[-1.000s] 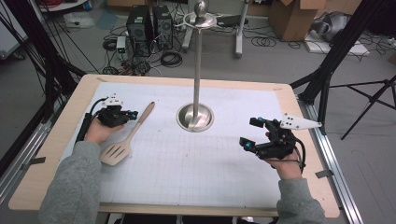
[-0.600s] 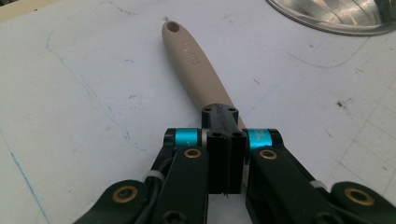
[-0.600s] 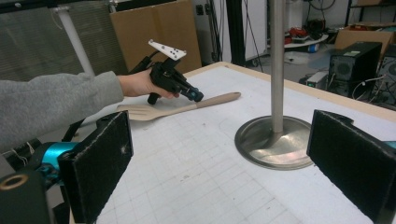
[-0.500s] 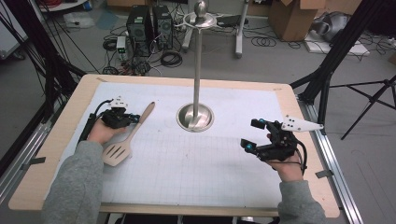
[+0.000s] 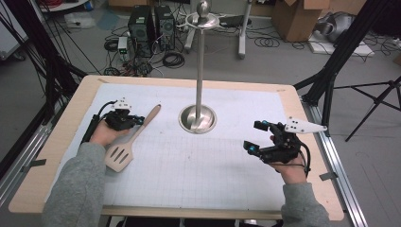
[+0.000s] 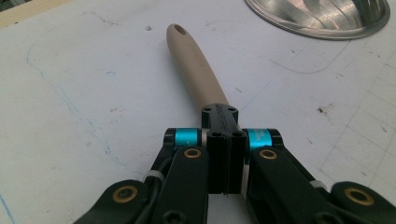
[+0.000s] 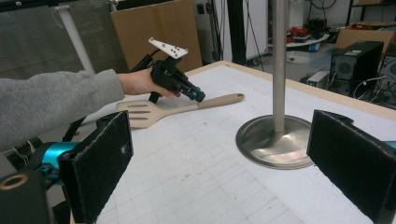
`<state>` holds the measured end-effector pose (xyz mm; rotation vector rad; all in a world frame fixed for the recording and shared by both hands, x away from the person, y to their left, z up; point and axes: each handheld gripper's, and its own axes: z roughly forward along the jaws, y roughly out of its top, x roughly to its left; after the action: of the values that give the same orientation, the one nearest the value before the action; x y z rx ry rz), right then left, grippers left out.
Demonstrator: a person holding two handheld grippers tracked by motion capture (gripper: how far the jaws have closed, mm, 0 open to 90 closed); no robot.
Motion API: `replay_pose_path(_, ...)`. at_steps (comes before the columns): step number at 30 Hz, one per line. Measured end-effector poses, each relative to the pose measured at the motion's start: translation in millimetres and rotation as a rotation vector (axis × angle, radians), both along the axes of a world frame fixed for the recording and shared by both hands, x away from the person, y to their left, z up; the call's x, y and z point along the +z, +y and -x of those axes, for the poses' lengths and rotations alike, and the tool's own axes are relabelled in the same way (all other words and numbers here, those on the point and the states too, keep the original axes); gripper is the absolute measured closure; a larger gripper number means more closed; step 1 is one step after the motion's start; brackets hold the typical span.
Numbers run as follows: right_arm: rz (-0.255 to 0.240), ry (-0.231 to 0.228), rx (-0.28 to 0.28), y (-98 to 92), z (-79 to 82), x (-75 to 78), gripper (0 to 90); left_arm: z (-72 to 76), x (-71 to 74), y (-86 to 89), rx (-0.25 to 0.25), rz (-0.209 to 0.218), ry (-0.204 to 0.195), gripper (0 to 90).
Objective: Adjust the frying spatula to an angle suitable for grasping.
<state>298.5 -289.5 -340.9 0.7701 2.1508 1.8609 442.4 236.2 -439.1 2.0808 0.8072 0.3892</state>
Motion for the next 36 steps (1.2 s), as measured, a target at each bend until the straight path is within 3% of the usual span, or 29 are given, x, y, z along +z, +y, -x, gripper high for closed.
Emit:
replay_pose_path(12, -0.003, -0.007, -0.002, -0.7, 0.4, 0.1, 5.9, 2.0, 1.0, -8.0, -0.043, -0.022, -0.008, 90.0)
replay_pose_path(22, -0.003, -0.003, -0.001, -0.7, 0.7, 0.1, 6.0, 2.3, 0.8, -10.2, -0.044, -0.012, 0.000, 90.0)
replay_pose_path(36, -0.003, 0.003, 0.002, -0.8, 1.2, -0.4, 5.9, 5.4, -0.2, -18.9, -0.111, 0.004, 0.004, 90.0)
